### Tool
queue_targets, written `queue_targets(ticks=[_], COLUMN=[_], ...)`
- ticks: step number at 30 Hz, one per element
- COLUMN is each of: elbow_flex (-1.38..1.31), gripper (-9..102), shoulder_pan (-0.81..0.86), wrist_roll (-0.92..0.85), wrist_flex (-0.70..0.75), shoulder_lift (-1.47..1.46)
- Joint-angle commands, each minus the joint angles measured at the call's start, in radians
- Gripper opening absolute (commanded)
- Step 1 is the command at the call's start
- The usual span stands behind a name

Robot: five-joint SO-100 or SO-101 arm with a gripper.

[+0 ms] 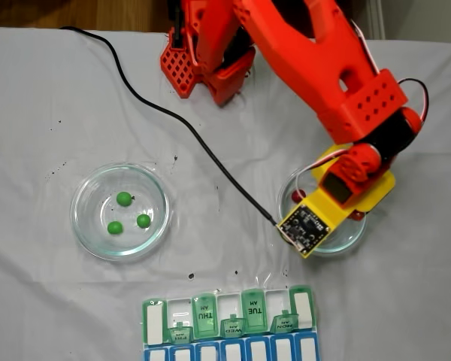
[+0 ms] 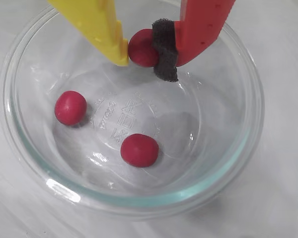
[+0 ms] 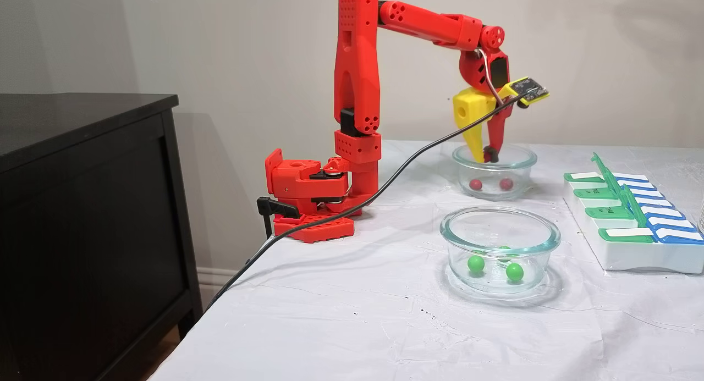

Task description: Sort medicines into box.

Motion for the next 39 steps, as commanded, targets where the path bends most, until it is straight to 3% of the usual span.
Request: queue_targets(ticks=[1,17,27,39], elbow_flex=[-0.058,-0.035,-0.058,-0.238], gripper=[0,0,0,0], shoulder_pan=[0.026,0.268,0.368,0.408], wrist_roll=[-0.035,-0.219,-0.239,-0.227], wrist_flex=[0.021,-0.003,-0.137,-0.181], shoulder_lift=[0.156,0.319,0.147,-0.063])
